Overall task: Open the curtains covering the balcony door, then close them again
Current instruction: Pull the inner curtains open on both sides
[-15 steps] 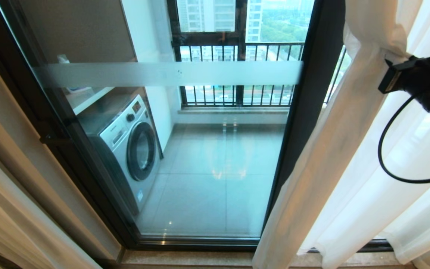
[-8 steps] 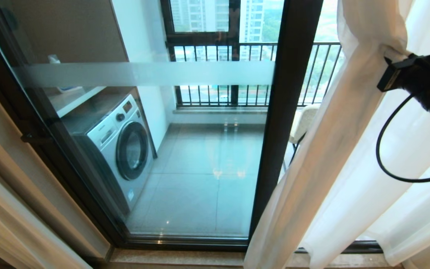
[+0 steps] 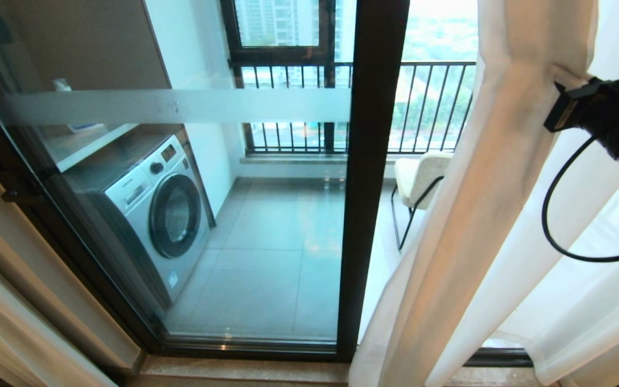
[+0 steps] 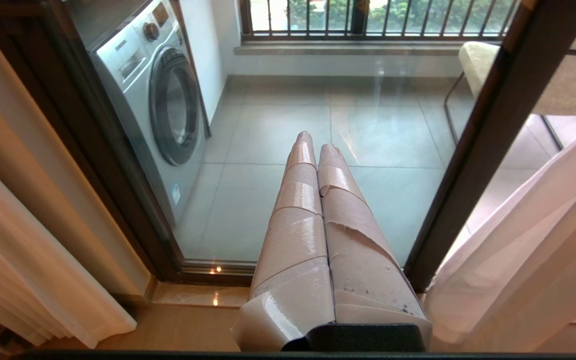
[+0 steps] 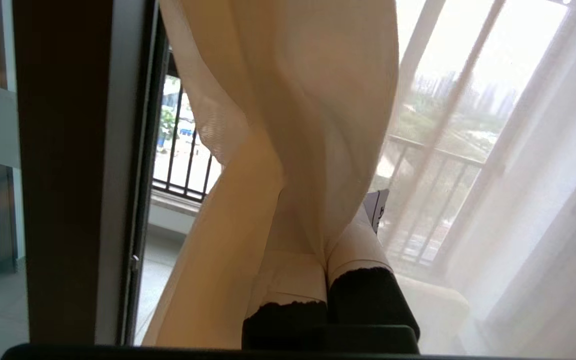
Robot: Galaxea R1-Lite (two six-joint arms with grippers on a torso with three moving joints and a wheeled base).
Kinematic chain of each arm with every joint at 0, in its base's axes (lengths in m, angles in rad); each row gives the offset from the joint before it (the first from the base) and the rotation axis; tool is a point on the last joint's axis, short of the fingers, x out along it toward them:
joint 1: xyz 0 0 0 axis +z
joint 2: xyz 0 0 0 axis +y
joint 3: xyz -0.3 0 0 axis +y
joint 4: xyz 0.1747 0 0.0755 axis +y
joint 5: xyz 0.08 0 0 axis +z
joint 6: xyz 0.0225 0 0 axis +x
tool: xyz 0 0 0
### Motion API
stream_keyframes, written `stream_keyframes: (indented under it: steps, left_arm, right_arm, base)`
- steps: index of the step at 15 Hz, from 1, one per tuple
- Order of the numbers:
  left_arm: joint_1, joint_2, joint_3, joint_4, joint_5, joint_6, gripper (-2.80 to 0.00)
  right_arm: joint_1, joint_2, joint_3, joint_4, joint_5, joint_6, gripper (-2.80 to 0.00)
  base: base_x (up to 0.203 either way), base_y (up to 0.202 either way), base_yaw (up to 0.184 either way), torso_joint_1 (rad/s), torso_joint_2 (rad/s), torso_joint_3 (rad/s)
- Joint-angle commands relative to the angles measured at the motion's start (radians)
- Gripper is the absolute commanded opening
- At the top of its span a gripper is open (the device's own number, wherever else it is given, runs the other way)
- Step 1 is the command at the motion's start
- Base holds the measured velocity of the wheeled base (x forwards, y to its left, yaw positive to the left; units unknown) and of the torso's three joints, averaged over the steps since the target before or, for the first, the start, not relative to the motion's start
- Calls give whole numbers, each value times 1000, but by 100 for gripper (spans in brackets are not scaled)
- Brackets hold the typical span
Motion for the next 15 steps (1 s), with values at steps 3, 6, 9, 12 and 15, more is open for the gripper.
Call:
stream_keyframes:
  steps: [3, 6, 9, 12, 15]
  left_arm:
    - [0, 0, 0, 0, 0, -1, -280]
    - [0, 0, -1, 0, 0, -1, -280]
    - [0, 0, -1, 0, 0, -1, -280]
    - [0, 0, 0, 0, 0, -1, -280]
    - [0, 0, 0, 0, 0, -1, -280]
  right_arm:
    - [-7, 0, 2, -7, 0, -2, -280]
    - [-9, 1, 2, -7, 0, -2, -280]
    - [-12, 7, -2, -7, 0, -2, -280]
    - [-12, 7, -2, -7, 0, -3, -280]
    - [-12, 7, -2, -9, 0, -3, -280]
  base:
    - [0, -192, 2, 2, 3, 4]
    - [0, -190, 3, 1, 3, 3]
    - [0, -192, 1, 3, 2, 0]
    - [0, -189, -1, 1, 2, 1]
    - [0, -189, 1, 2, 2, 3]
